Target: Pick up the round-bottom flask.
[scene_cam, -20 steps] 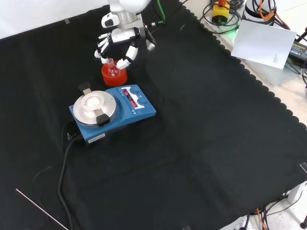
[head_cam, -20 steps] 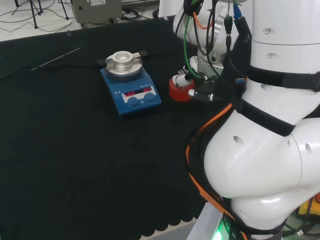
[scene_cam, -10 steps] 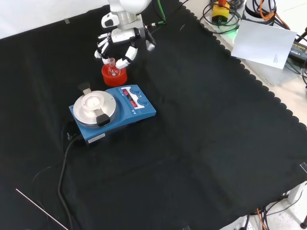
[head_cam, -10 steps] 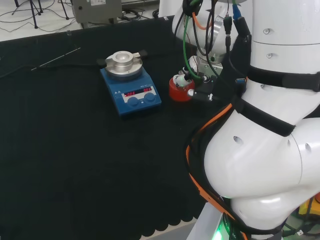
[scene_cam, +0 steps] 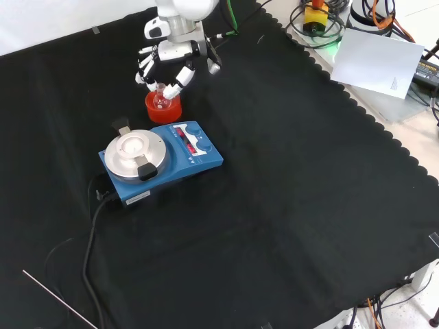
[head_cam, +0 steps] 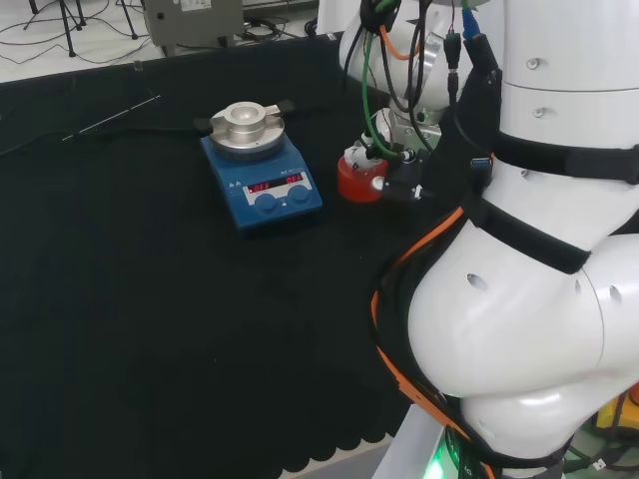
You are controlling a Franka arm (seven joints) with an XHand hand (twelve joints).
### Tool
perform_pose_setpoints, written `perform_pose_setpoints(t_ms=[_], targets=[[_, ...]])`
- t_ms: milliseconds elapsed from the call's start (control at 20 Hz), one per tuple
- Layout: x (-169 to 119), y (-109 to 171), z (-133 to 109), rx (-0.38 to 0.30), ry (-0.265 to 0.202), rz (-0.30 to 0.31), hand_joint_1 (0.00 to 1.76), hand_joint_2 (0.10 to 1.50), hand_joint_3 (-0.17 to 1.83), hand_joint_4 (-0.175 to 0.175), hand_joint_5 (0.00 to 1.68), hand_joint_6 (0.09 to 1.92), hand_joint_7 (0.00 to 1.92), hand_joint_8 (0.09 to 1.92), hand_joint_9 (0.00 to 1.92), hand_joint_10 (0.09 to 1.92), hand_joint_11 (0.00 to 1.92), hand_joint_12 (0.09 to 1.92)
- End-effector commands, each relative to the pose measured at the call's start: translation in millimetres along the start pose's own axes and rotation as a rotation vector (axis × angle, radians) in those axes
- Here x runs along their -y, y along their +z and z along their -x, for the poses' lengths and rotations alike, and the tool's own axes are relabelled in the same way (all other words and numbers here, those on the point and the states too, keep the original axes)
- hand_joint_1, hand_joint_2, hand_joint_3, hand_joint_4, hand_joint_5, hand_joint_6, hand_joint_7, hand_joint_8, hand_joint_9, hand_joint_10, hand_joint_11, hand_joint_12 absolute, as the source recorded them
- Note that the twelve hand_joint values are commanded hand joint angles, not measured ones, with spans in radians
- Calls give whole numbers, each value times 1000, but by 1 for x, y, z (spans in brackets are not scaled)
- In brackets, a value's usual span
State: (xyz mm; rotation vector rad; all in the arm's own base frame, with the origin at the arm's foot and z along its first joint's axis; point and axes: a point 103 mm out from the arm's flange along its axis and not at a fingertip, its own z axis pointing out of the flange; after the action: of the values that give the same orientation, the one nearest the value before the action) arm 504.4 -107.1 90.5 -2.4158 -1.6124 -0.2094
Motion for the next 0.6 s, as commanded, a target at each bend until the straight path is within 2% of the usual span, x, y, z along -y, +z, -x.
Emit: perform_pose_setpoints(t_ms=[50, 400, 600], targets=[[0, -9, -5, -5, -3, 30, 962, 1125, 151, 134, 833, 1256, 495, 604, 627, 581, 58, 1385], [0, -32, -15, 20, -11, 10, 969, 1105, 190, 129, 841, 1262, 527, 586, 660, 557, 83, 1373], [3, -51, -25, 48, -18, -1, 972, 986, 422, 148, 859, 1280, 545, 564, 682, 527, 89, 1370]])
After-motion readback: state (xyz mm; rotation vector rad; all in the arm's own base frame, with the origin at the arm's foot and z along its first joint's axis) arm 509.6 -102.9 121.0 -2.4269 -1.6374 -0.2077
